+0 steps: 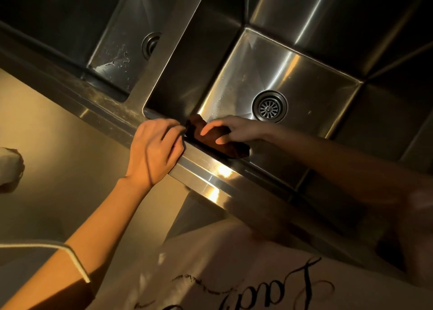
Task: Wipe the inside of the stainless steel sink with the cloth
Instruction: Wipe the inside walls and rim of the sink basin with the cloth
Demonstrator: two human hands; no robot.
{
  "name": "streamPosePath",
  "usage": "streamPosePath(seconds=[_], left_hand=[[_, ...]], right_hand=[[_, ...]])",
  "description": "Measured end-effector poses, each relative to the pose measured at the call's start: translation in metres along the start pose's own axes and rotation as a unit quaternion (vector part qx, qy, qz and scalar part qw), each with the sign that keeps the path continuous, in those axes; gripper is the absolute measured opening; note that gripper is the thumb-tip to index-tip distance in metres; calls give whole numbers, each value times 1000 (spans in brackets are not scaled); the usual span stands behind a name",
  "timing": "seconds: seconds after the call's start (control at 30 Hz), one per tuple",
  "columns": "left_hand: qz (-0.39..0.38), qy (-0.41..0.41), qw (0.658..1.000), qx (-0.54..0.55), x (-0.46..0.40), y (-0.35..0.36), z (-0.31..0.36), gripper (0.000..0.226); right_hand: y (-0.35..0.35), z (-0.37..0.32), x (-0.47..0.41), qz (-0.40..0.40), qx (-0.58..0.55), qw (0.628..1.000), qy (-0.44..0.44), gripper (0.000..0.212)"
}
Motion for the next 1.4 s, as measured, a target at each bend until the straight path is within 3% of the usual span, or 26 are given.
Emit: streamPosePath(seconds=[0.2,0.37,0.6,0.77,1.0,1.2,1.4], left_hand=[[27,-61,998,11,7,-5,-9,28],[17,-60,998,9,7,-2,-19,25],[11,-37,999,-25,4,1,-25,28],[-2,-15,999,-50,2,2,-22,27],[-12,0,1000,-20,-6,0,-8,26],[22,15,1000,1,-13,-4,10,30],[20,16,1000,3,-12,6,8,28]], right_hand=[[0,-51,26,-17,22,997,-78,44],[0,-29,-16,6,1,1000,-27,42],[-2,30,-94,19,99,993,63,46],[-4,54,-111,26,61,993,101,45],[-5,10,-53,23,-12,998,54,47],[-3,-43,34,-17,-22,999,-16,50],[-1,-13,42,20,-4,1000,23,45]])
Point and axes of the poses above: each hand's wrist, its own x-axis away from the middle knuckle, its own y-axis out of the palm, z = x × y, the point moved 8 cm from there along -x, towards the middle knuckle, and after that the axes turned 2 degrees about y, right-handed, at the moved point
